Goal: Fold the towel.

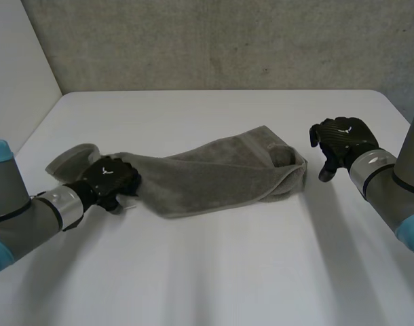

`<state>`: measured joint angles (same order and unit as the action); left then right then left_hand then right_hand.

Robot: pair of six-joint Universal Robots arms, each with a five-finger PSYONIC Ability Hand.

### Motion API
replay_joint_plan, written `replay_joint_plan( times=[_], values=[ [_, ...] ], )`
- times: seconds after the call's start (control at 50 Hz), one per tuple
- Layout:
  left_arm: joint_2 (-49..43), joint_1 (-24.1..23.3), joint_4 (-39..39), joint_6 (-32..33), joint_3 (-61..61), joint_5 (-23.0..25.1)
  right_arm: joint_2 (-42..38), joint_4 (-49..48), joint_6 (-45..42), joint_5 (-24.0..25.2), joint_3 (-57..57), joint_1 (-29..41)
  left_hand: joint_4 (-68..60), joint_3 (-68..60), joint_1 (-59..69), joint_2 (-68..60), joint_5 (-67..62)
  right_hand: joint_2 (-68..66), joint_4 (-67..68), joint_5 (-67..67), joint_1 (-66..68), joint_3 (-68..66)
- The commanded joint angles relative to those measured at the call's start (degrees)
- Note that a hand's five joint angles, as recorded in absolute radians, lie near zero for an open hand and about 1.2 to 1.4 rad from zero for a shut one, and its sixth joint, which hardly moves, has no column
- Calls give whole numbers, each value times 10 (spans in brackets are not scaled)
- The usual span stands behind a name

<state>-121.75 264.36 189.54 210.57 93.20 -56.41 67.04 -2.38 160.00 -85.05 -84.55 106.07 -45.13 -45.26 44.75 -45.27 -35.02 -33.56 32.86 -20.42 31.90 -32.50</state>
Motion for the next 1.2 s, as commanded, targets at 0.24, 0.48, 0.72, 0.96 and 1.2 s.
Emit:
replay_joint_plan(
  times=[0.24, 0.48, 0.72, 0.96, 1.2],
  values=[
    [-61, -34, 24, -11, -57, -73, -7, -10, 0, 1, -11, 0, -2, -1, 6, -1, -3, 36, -29, 5, -20, 26],
    [-82, -49, 23, -15, -87, -104, -5, -17, -17, 6, -18, 1, -214, -213, 218, -213, -215, 33, -26, 2, -16, 22],
    [5, -33, 13, -117, -87, -102, 23, -17, -153, 132, -61, 0, -349, -347, 352, -347, -350, 172, -165, 141, -156, 162],
    [76, 61, -68, -276, -84, 24, 7, -70, -217, 204, -76, 1, -349, -347, 352, -347, -350, 137, -130, 106, -121, 127],
    [86, 127, -106, -394, -98, 95, -77, -121, -310, 186, -48, 1, -349, -347, 352, -347, -350, -70, 77, -101, 86, -80]
  ],
)
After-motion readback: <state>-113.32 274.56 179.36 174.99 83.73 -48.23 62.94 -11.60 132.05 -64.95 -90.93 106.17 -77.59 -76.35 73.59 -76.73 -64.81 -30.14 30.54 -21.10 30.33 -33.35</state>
